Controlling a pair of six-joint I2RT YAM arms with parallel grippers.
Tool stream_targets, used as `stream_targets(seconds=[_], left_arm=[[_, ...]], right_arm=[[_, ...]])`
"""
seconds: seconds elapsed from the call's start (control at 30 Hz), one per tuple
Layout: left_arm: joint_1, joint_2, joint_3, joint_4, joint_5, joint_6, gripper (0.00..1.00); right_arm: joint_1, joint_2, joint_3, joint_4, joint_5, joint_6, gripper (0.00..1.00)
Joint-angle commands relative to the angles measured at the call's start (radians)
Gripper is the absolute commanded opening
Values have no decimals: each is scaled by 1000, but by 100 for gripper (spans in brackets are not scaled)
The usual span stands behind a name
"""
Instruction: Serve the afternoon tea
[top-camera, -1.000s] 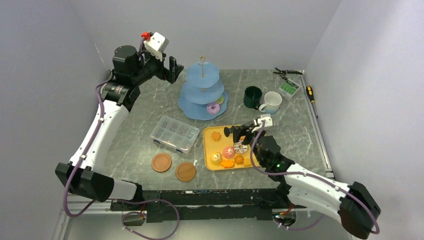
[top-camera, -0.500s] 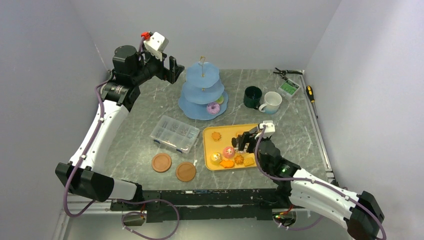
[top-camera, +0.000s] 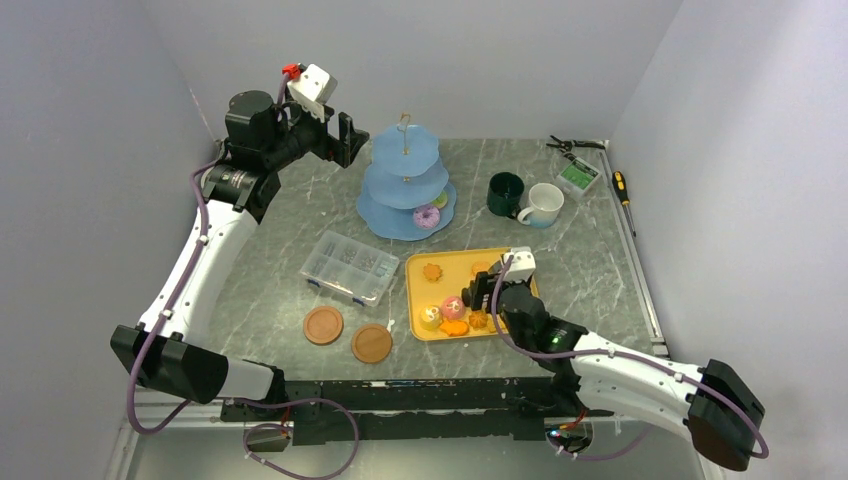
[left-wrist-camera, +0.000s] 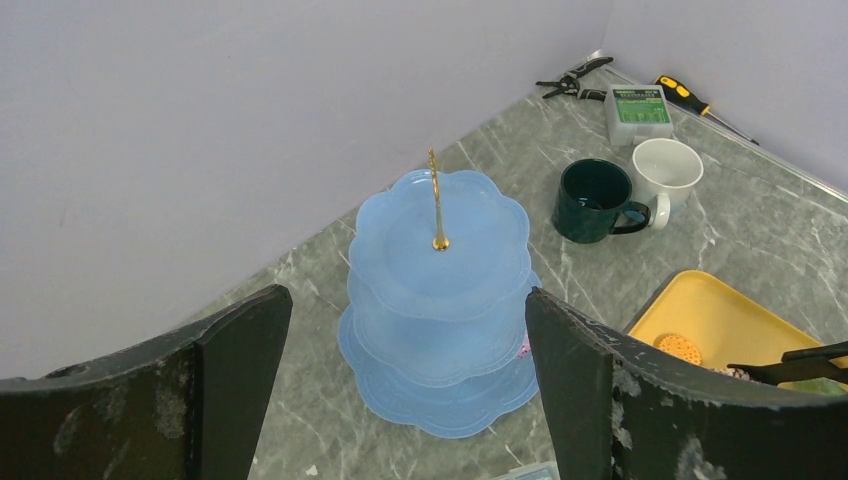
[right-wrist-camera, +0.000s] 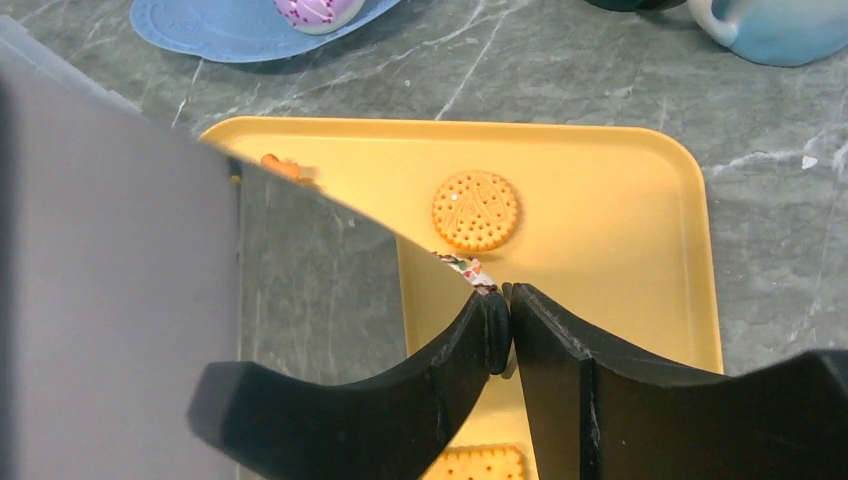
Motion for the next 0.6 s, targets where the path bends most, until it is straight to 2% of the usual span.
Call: stream_targets(seconds=[0.0, 0.23, 0.4, 0.57], left_arm=[[6, -14, 8, 28, 12, -10, 93], [6, -10, 9, 26, 7, -6, 93], [6, -6, 8, 25, 7, -4, 93], [6, -3, 14, 22, 4, -4, 93]], right_arm=[[23, -4, -5, 61, 58, 25, 71], [36, -64, 21, 74, 96, -32, 55], [36, -56, 88, 143, 72, -110, 53], [36, 119, 173, 322, -17, -155, 54]])
